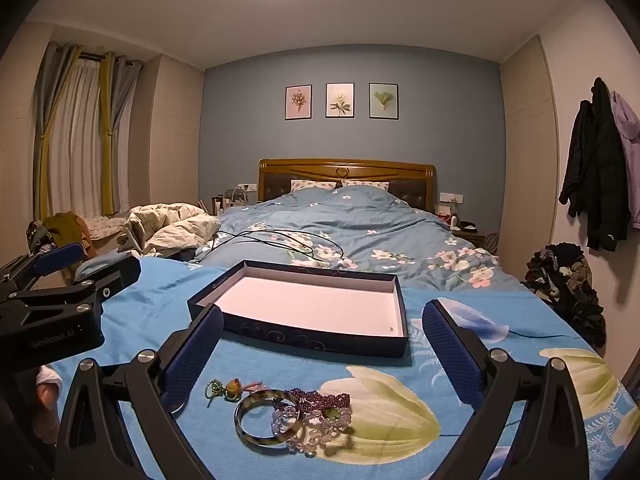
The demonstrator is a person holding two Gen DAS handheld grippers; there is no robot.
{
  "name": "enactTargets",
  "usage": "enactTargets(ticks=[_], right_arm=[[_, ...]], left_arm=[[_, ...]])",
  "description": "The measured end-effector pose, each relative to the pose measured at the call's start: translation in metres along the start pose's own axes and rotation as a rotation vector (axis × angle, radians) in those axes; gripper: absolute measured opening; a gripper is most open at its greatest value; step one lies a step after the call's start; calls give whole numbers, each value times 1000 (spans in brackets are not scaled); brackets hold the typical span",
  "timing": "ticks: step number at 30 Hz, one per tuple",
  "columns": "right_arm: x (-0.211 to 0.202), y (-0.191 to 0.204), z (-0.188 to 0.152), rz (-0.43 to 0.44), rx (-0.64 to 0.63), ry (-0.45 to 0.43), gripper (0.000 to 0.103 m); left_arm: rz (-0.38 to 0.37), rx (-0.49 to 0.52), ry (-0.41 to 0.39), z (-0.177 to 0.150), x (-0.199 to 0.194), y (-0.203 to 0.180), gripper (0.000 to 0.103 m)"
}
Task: Organize jewelry
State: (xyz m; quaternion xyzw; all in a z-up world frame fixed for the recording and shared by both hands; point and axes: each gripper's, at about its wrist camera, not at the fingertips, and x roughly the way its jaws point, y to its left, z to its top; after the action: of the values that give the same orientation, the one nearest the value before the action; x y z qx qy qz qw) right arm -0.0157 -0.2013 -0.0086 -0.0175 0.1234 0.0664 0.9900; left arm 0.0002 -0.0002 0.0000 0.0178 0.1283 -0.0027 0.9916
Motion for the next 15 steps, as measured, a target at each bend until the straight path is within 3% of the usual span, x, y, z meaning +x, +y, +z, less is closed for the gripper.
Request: enactTargets(ticks=[15], right_arm=[[2, 2, 3, 9, 0, 4, 96]], left_arm=[[0, 1, -17, 3, -6, -2, 97]])
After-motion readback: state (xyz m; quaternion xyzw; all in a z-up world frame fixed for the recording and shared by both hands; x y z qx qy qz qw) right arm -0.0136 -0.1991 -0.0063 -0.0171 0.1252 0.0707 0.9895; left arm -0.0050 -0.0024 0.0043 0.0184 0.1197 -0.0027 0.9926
